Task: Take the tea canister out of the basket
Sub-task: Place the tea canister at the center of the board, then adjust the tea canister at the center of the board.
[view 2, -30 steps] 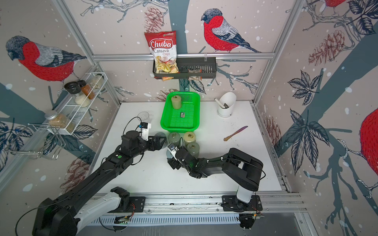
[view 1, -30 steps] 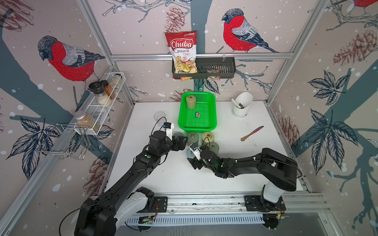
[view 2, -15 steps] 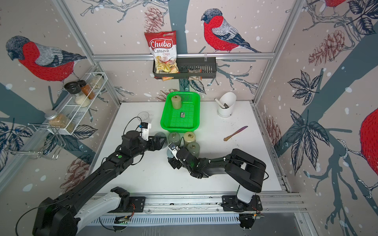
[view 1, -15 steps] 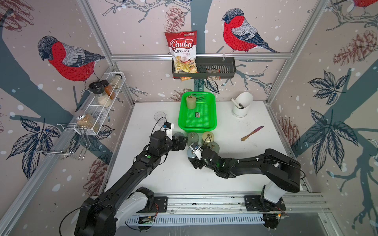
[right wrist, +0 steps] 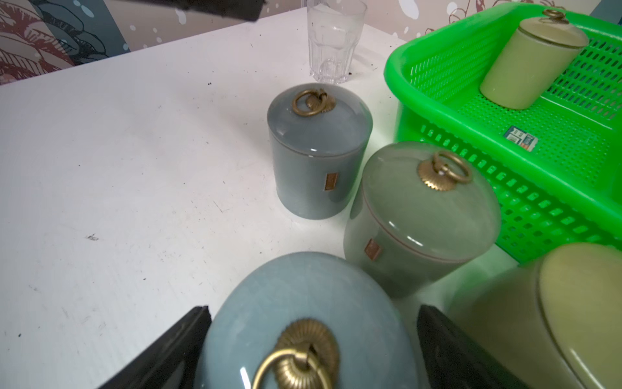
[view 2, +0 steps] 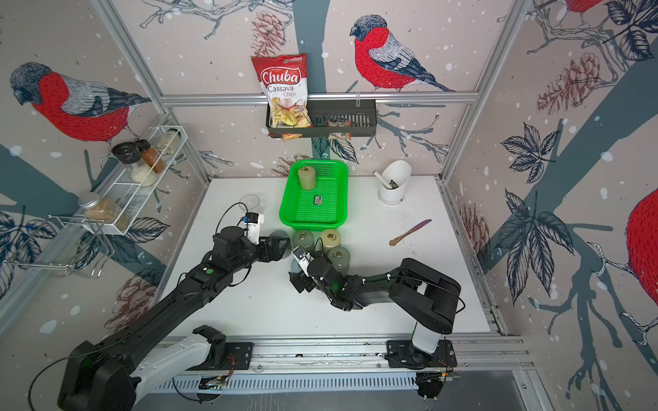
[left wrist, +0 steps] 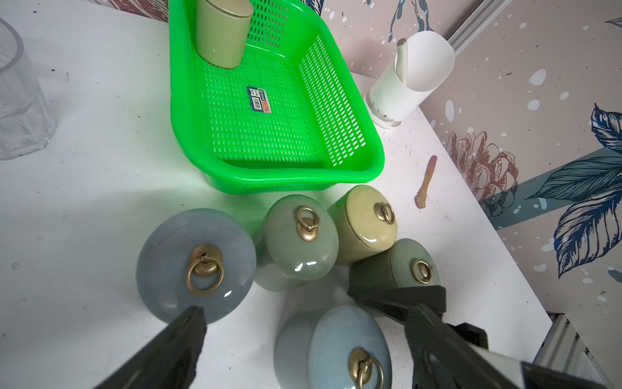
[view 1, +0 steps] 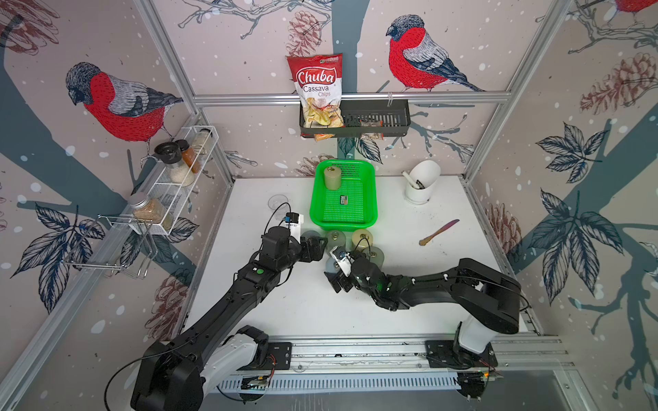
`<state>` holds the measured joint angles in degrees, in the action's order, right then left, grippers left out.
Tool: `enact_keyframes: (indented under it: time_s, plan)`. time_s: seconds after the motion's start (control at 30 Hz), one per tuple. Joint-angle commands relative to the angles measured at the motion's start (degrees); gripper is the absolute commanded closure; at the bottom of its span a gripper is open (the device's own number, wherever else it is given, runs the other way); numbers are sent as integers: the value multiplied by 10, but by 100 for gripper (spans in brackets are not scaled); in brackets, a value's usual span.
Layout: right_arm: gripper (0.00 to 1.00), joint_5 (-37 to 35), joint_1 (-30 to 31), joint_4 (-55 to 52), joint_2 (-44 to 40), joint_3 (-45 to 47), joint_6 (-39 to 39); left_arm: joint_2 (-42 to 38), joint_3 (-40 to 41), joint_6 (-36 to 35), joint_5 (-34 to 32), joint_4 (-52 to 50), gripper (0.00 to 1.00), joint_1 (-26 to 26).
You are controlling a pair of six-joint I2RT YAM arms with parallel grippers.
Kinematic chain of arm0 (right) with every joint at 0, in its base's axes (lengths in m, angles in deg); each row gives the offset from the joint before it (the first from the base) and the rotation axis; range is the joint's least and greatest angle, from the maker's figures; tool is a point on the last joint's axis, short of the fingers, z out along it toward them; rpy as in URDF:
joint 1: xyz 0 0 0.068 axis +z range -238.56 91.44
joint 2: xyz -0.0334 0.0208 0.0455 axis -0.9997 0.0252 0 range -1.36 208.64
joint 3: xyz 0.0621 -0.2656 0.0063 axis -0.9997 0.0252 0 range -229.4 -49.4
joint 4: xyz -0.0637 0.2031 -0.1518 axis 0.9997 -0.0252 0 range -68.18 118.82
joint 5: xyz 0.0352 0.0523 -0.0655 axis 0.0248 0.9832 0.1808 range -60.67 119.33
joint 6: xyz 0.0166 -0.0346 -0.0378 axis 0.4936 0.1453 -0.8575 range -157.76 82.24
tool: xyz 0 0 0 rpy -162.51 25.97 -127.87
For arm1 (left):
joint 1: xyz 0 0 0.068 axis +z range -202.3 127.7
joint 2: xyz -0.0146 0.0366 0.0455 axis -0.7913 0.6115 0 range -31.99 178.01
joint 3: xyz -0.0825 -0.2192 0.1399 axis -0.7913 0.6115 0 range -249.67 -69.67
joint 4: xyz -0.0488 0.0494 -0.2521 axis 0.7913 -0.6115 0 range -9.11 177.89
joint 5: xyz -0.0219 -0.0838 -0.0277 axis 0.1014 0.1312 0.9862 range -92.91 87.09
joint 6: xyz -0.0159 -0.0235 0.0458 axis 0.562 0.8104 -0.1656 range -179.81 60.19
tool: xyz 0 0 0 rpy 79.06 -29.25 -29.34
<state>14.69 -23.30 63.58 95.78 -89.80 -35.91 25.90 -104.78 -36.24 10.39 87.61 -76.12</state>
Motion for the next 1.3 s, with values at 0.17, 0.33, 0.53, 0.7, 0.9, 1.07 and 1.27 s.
enact_keyframes:
  time_s: [0.17, 0.33, 0.53, 0.7, 0.9, 1.07, 1.27]
  plan:
    - [0, -2, 0, -29, -112, -18, -4, 5, -8, -5, 8, 23, 3, -1]
    - [1, -5, -43, -88, -216, -8, 32, 3, -8, 2, 11, 27, 3, -1]
    - [45, 21, -191, -171, -367, 60, 129, 7, -6, 7, 12, 37, 3, -2]
    - [100, 65, -277, -204, -427, 128, 186, 18, -13, 8, 16, 42, 3, -6]
    - [100, 103, -290, -199, -386, 162, 204, 32, -20, 11, 17, 47, 3, -11]
    - [100, 145, -285, -165, -315, 157, 210, 30, -21, 12, 12, 43, 3, -13]
    - [100, 143, -265, -131, -268, 155, 208, 16, -15, 8, -2, 33, 3, -13]
